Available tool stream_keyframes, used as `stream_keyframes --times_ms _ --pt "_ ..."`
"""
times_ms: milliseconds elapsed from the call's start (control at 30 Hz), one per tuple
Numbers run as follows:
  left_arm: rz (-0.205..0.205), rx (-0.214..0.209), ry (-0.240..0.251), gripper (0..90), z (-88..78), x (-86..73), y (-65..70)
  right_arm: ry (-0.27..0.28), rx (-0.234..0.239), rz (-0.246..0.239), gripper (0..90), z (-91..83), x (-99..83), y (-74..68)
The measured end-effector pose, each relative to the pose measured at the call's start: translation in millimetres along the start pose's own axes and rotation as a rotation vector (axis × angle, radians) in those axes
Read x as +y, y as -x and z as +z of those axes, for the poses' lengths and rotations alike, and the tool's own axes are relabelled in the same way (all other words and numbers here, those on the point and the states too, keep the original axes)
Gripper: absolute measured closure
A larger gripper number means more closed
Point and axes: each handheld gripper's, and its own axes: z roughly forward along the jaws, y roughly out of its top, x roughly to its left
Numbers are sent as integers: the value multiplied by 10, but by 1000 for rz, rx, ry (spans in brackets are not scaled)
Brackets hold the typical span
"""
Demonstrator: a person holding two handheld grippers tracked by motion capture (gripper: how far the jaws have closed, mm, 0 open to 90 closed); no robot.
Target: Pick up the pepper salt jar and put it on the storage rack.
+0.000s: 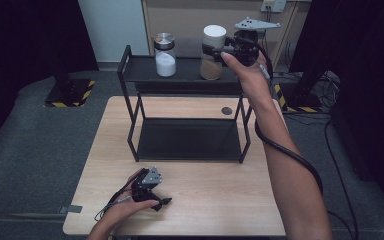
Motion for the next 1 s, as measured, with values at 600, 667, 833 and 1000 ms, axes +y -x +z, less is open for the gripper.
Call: stream_keyframes --times_ms 600,667,833,1000 --pt "0 0 0 0 0 0 0 -1 -1 2 359 15 3 -2" --pt "0 0 0 0 0 0 0 -2 -3 3 359 15 7 -5" --pt "0 0 0 0 0 0 0 -2 1 6 356 16 6 4" --pt "0 0 0 0 0 1 0 -1 1 14 328 18 4 7"
